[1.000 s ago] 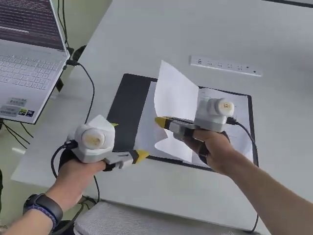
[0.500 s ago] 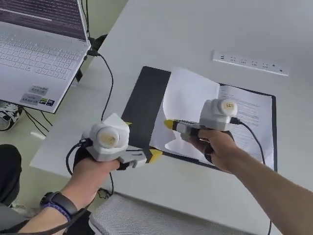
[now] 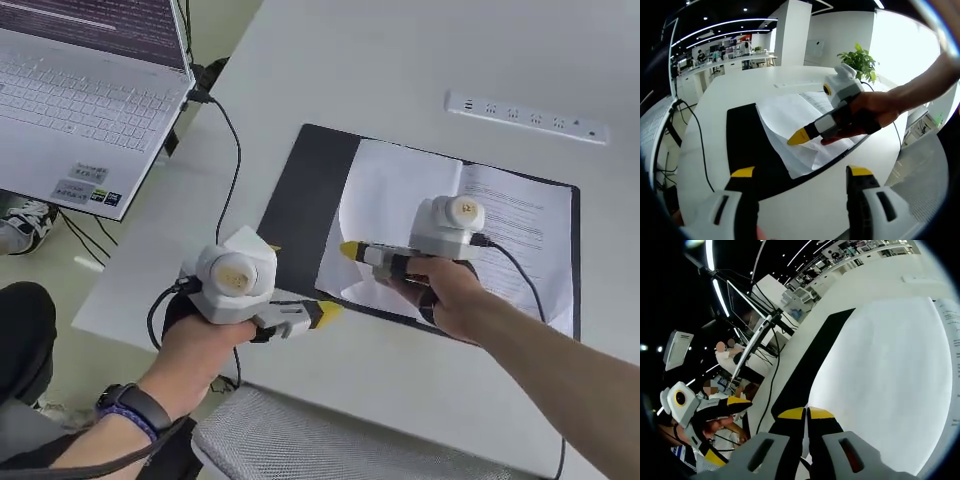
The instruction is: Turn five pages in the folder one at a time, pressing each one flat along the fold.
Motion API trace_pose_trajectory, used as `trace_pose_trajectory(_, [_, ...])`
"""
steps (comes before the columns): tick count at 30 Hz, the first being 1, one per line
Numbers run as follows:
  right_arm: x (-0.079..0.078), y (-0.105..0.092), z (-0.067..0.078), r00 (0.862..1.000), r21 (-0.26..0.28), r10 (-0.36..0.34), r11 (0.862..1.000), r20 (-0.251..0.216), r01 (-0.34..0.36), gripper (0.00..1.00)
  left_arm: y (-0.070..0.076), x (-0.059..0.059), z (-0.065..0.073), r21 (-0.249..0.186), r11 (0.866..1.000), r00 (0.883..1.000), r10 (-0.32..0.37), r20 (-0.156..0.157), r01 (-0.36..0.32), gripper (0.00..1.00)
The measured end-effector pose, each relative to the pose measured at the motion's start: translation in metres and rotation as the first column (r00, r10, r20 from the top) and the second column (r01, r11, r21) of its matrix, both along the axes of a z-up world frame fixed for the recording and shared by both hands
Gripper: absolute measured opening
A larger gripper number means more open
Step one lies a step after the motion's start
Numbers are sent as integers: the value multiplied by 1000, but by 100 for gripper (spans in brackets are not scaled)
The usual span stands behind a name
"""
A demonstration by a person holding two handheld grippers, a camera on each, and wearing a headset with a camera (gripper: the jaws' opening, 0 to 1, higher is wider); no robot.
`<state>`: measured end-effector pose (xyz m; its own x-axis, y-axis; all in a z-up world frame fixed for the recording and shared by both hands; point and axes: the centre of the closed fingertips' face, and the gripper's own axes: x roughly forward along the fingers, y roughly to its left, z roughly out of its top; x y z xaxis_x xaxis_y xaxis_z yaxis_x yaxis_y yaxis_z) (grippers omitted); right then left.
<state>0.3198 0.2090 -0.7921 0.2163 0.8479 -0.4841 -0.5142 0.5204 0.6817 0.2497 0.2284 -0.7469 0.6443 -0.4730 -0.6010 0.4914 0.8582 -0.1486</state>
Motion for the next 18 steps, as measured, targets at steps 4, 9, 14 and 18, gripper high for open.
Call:
trace_pose_trajectory(4, [-8,1,8,1000,9,12,1000,8,-12,0,0,3,0,-1,1000,1000,-4,3,4,70])
trace_pose_trajectory(9, [-16,3,18,999,16,34,999,35,-34,4,-1,8,1,1,1000,1000,-10,8,10,68])
trace_pose_trajectory(14, [-15,-1,27,998,30,30,999,46,-31,9,0,17,-2,4,1000,1000,-6,7,6,63])
trace_pose_trajectory(18, [-14,-11,33,998,30,26,999,65,-28,10,0,23,-1,9,1000,1000,-3,8,3,59])
